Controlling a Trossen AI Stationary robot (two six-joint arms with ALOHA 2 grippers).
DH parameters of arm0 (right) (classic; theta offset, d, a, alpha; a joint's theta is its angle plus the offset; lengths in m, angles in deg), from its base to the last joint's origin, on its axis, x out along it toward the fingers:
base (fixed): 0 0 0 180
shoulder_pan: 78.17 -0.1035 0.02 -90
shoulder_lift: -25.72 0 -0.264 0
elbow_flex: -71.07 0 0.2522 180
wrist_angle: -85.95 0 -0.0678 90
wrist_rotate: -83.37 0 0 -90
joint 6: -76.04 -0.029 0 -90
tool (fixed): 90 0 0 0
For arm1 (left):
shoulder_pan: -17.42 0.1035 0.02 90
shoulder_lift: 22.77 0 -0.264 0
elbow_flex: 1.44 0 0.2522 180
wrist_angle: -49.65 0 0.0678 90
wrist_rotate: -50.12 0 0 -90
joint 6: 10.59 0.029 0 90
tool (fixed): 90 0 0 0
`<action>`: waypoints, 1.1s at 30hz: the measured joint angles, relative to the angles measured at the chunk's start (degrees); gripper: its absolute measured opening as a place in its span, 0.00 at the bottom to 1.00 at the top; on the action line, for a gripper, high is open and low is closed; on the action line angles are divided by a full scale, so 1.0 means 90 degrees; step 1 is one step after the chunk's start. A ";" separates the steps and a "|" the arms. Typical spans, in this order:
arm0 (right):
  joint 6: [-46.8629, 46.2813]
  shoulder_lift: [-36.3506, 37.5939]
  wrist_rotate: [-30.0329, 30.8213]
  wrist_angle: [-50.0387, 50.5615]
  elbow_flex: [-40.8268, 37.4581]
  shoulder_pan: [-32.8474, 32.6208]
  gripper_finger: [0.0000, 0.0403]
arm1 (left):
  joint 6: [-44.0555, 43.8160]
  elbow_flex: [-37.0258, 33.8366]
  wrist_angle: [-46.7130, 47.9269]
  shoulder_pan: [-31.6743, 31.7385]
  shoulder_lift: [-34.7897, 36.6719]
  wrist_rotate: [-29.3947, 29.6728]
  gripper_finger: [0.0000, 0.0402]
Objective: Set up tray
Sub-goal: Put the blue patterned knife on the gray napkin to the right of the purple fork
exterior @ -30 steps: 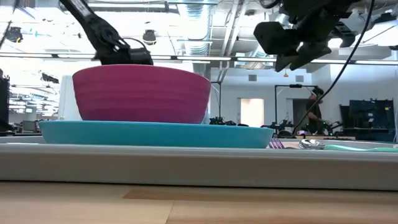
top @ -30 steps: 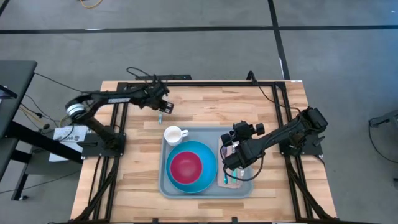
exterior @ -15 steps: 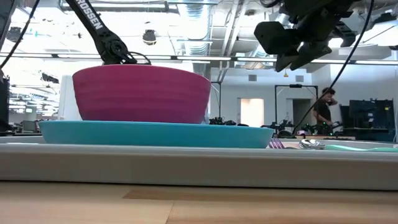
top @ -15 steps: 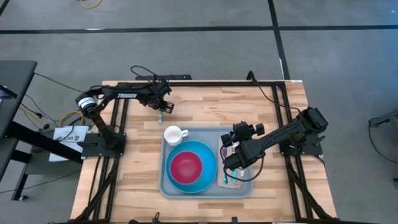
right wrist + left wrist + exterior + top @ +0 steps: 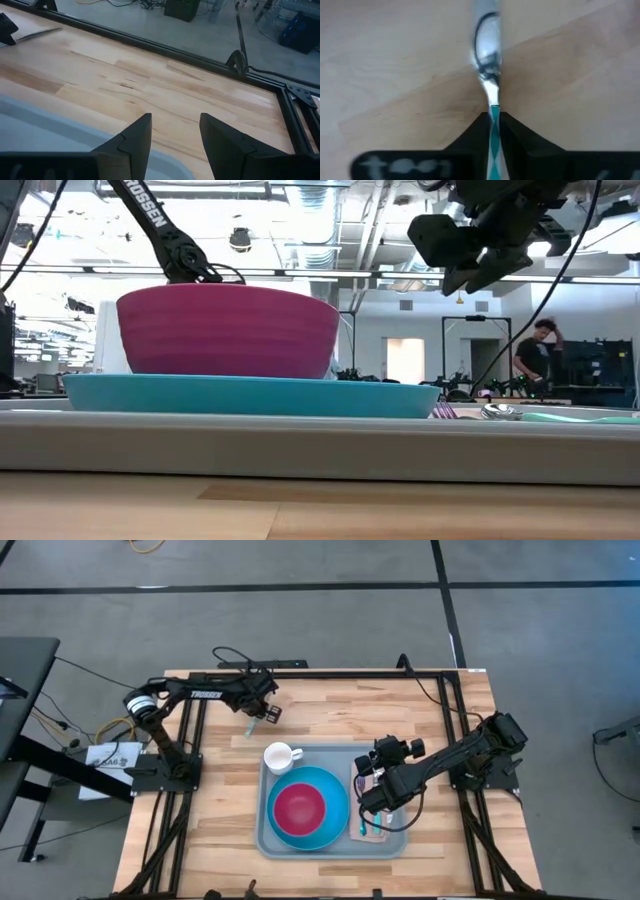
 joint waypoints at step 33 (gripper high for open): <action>-0.0063 0.0153 0.2596 -0.1342 0.0098 -0.0558 0.39 | 0.1115 0.0271 -0.2010 -0.4092 0.3012 -0.0741 0.01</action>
